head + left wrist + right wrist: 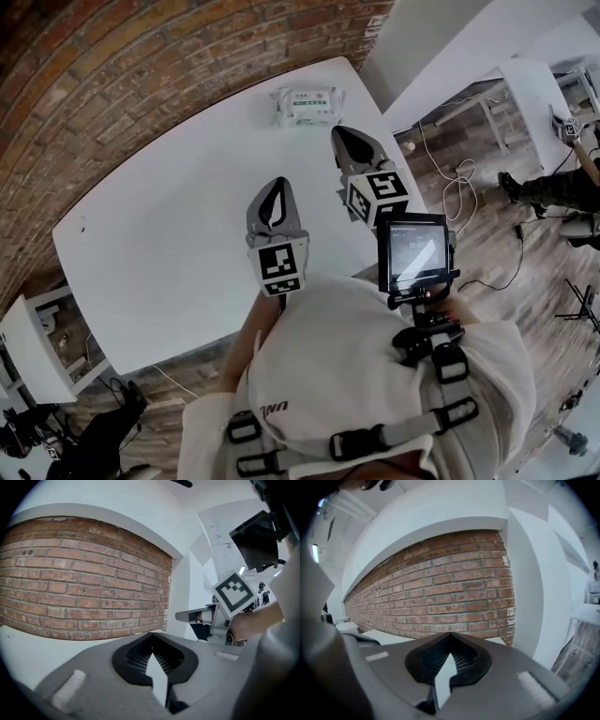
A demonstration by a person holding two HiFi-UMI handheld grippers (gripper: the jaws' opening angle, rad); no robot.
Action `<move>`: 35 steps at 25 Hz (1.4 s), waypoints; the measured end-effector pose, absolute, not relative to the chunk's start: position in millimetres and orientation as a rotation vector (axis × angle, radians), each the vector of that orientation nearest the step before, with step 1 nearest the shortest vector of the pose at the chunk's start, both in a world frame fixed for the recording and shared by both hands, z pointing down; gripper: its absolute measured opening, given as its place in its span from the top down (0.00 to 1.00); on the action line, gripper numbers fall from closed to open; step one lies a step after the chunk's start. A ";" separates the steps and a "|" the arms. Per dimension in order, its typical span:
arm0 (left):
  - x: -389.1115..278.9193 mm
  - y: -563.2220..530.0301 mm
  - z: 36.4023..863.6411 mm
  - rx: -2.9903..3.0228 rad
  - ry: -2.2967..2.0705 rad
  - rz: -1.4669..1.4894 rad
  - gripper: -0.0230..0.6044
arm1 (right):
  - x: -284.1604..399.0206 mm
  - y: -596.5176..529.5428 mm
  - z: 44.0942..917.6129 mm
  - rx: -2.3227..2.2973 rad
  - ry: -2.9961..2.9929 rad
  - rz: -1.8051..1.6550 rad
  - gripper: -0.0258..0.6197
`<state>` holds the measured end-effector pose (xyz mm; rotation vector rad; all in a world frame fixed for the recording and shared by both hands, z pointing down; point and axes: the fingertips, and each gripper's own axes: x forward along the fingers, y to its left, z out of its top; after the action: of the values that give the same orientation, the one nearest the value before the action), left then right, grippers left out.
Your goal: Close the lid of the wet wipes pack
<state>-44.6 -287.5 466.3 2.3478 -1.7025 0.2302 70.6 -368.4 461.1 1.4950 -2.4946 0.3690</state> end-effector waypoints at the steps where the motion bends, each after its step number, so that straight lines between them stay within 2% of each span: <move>1: -43.7 -285.6 465.2 2.349 -1.702 0.225 0.97 | 72.5 -356.9 458.2 1.515 -2.495 0.365 0.95; 10: -42.8 -242.0 443.7 2.393 -1.703 0.216 0.97 | 82.1 -272.3 441.3 1.594 -2.505 0.407 0.95; 35: -45.6 -244.1 441.4 2.385 -1.713 0.194 0.97 | 89.9 -266.4 441.5 1.628 -2.489 0.381 0.95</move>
<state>-45.6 -244.1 441.4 2.3850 -1.7135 0.1939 89.9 -266.4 441.5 1.6277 -2.4890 0.3812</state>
